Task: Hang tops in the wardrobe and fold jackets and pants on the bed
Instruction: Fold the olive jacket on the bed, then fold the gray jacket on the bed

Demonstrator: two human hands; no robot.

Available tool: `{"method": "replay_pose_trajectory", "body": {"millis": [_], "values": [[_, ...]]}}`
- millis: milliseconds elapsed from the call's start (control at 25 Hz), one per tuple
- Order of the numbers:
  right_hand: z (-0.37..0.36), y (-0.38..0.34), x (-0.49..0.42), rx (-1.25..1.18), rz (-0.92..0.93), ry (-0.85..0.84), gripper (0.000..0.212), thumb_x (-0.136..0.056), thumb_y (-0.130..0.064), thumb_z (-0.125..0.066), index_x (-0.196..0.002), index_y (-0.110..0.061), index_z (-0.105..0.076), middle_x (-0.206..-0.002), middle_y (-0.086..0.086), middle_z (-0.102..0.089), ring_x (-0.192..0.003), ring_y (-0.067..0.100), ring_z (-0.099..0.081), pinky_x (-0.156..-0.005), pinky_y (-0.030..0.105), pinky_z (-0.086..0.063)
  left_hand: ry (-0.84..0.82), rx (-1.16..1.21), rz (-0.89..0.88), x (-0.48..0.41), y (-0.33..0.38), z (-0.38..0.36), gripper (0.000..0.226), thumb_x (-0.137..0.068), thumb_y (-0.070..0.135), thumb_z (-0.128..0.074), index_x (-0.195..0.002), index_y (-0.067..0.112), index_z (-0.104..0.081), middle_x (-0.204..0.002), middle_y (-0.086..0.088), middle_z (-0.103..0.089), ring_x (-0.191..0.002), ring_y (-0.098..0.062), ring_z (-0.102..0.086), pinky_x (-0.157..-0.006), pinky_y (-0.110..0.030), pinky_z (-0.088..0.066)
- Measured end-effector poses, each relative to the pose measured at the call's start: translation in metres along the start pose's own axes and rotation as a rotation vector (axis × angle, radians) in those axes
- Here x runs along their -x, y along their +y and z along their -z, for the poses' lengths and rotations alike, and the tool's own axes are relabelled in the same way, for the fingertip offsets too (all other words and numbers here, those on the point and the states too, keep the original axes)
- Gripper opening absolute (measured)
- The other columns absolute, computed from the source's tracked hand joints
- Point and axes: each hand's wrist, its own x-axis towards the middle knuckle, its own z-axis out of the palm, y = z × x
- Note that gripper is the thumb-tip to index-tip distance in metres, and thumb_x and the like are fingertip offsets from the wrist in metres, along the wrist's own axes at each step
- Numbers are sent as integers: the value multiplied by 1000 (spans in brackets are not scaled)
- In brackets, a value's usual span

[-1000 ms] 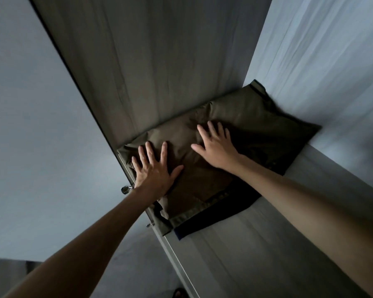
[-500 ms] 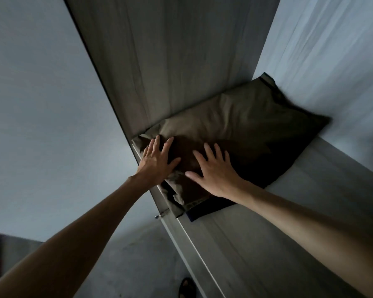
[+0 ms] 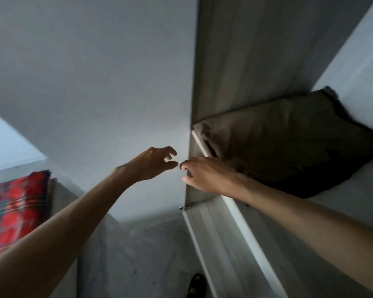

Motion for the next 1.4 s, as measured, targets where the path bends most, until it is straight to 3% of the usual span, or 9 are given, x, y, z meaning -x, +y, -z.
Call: {"method": "replay_pose_trajectory", "body": {"millis": [120, 360, 520, 680, 800, 1000, 1080, 1160, 1400], "values": [[-6, -109, -42, 35, 113, -173, 36, -96, -39, -46, -123, -20, -60, -123, 5, -63, -111, 28, -59, -86, 38, -46, 1, 35, 135, 92, -67, 28, 35, -95, 40, -59, -126, 25, -57, -113, 8, -66, -97, -14, -66, -88, -26, -48], [-32, -342, -96, 75, 434, -289, 34, -95, -42, -53, -112, -16, -65, -112, 11, -67, -102, 29, -63, -73, 31, -43, 183, 10, 401, 309, -200, 63, 32, -94, 23, -64, -123, 9, -60, -102, -9, -71, -93, -23, -67, -75, -21, -42], [-76, -517, -113, 95, 713, -438, 32, -94, -38, -54, -110, -13, -64, -114, 12, -67, -106, 29, -63, -82, 34, -49, 319, 127, 696, 472, -272, 61, 22, -94, 19, -63, -111, 5, -64, -87, -8, -68, -84, -28, -67, -71, -26, -44], [-122, -673, -106, 196, 1001, -577, 26, -95, -38, -52, -98, -14, -60, -107, 8, -68, -92, 25, -62, -78, 35, -48, 490, 246, 1069, 603, -312, 41, 24, -96, 27, -59, -116, 14, -61, -97, -7, -72, -88, -22, -67, -80, -32, -51], [-159, -767, -95, 309, 1208, -666, 30, -95, -37, -54, -107, -12, -64, -105, 7, -69, -92, 25, -64, -82, 38, -53, 555, 322, 1324, 681, -328, 16, 27, -96, 34, -57, -118, 19, -60, -102, -4, -69, -87, -17, -61, -78, -28, -47], [-202, -870, -70, 433, 1477, -721, 30, -92, -37, -54, -108, -15, -67, -106, 8, -69, -94, 27, -63, -81, 36, -53, 665, 467, 1655, 772, -318, -24, 26, -95, 36, -58, -116, 22, -63, -109, -3, -68, -100, -20, -61, -79, -25, -41], [-217, -901, -47, 479, 1579, -754, 27, -91, -36, -54, -104, -16, -67, -105, 9, -70, -96, 29, -63, -79, 33, -51, 709, 532, 1751, 804, -308, -45, 13, -94, 33, -59, -97, 25, -67, -95, -1, -67, -93, -17, -62, -72, -24, -39], [-236, -922, -23, 513, 1645, -787, 26, -92, -35, -54, -104, -17, -68, -105, 11, -70, -99, 31, -63, -79, 33, -49, 760, 595, 1816, 827, -303, -67, 15, -93, 30, -59, -78, 27, -63, -82, 1, -64, -86, -17, -62, -67, -26, -38], [-318, -966, 9, 548, 1571, -853, 38, -93, -43, -53, -115, -15, -67, -116, 16, -67, -108, 34, -62, -89, 35, -50, 866, 739, 1944, 897, -332, -161, 15, -79, 35, -59, -67, 29, -63, -89, -1, -74, -93, -22, -67, -84, -36, -53]]}}
